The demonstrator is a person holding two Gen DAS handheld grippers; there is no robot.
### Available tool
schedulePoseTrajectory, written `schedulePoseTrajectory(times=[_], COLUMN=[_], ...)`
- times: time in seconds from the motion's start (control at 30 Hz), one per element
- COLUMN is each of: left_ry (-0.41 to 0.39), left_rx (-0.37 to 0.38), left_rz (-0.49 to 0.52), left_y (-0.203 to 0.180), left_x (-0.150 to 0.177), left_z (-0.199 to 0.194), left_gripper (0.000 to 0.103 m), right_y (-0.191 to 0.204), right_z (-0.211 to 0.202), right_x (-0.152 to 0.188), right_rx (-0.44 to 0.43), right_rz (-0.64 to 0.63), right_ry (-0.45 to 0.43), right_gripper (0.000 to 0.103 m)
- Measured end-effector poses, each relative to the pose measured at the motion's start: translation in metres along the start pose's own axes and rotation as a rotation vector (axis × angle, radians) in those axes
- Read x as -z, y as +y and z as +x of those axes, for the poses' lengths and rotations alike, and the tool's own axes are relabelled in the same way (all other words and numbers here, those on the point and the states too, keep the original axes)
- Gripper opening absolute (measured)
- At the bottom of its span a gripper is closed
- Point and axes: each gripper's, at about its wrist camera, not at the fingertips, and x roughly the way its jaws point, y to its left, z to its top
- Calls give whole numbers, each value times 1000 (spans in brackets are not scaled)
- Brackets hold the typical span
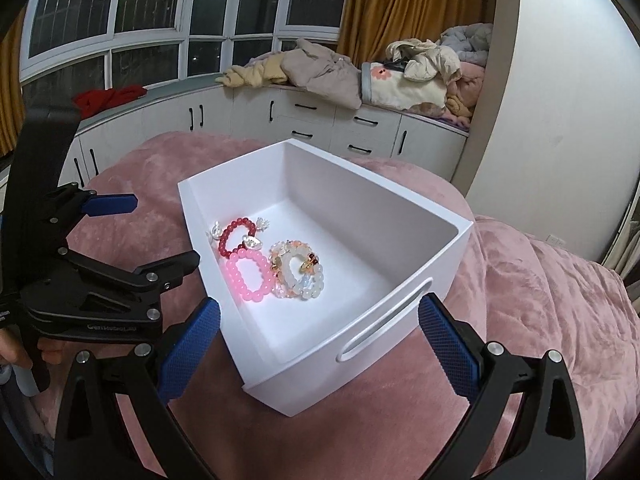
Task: Organize jewelry
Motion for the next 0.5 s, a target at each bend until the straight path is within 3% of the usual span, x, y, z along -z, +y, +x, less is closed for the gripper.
schedulePoseTrajectory(times=[0.5], left_ry=[2], left_rx=[-2], left_rz=[3], left_y=[1], left_x=[-1], left_z=[-1], left_gripper=[100], right_y=[0], right_z=[-1], right_x=[0], right_rx=[-6], right_rz=[-3], right_ry=[-1], right_gripper=[98])
